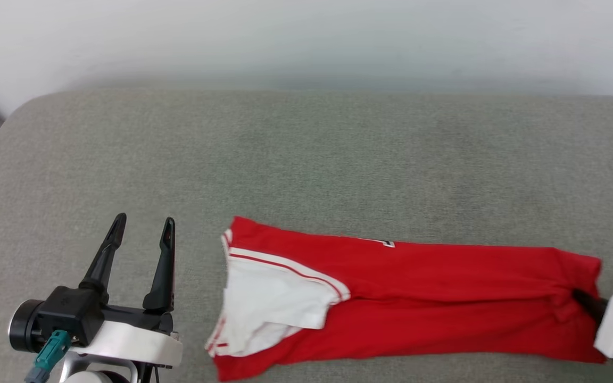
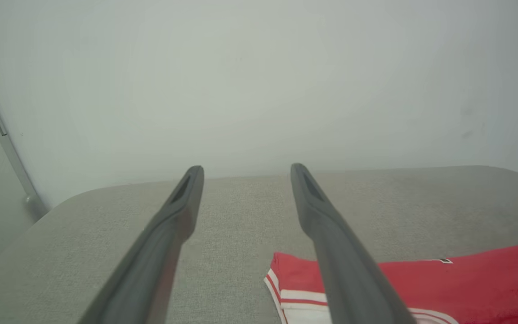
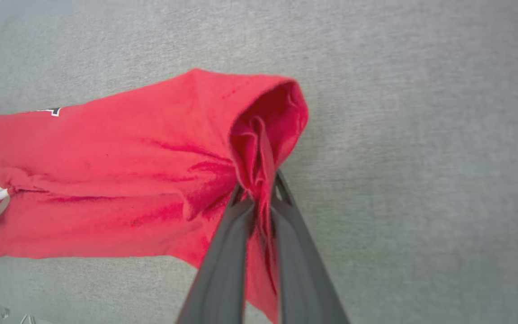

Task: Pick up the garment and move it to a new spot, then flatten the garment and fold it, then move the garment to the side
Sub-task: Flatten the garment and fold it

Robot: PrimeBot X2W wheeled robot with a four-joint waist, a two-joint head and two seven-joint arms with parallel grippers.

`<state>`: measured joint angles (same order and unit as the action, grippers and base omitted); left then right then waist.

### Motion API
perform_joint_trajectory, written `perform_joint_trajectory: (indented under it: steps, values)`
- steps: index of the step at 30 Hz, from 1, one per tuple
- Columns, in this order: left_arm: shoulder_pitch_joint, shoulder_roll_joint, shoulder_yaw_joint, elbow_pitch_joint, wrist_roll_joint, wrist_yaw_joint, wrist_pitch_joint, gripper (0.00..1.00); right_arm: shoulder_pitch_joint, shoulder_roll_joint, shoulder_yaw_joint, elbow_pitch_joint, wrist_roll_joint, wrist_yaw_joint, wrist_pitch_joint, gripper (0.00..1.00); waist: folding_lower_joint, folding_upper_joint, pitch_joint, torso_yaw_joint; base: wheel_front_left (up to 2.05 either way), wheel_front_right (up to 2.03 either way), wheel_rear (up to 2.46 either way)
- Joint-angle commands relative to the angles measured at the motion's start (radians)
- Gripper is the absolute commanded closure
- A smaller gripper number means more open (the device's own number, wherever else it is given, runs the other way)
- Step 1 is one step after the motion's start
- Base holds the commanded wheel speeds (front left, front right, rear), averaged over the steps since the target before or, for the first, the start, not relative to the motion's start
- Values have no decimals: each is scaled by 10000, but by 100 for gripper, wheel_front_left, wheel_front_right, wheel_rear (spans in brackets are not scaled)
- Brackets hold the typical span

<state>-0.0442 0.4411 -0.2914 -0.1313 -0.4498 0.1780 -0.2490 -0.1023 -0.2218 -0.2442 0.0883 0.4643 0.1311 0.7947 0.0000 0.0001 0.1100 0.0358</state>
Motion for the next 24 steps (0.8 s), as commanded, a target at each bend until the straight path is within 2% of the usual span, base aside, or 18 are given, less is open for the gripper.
perform_joint_trajectory:
  steps: [1,4,7,13,19,24]
  values:
    - [127,27,-6,-43,86,46,7,0,-89,-83,-156,-48,-13,-8,33,100,0,-1,-62,-105,0,0,0]
    - [151,33,-59,-80,68,69,33,0,-15,-158,-1207,-150,-167,-6,421,100,0,-1,-61,-251,0,0,0]
    - [128,30,-64,-99,75,77,29,0,-58,-89,-1600,-182,-121,-6,686,100,0,-1,-15,-304,0,0,0]
    - [11,2,-86,-96,20,61,9,0,-492,1114,-2374,-70,1070,-6,2521,100,0,-1,72,-363,0,0,0]
    - [-129,-33,-141,-13,4,43,11,0,-847,1704,-2047,55,3060,-6,4066,100,0,-1,94,-197,0,0,0]
    - [-290,-92,-266,23,37,4,36,0,-1111,1726,-899,1106,5905,-6,4003,100,0,-1,99,145,0,0,0]
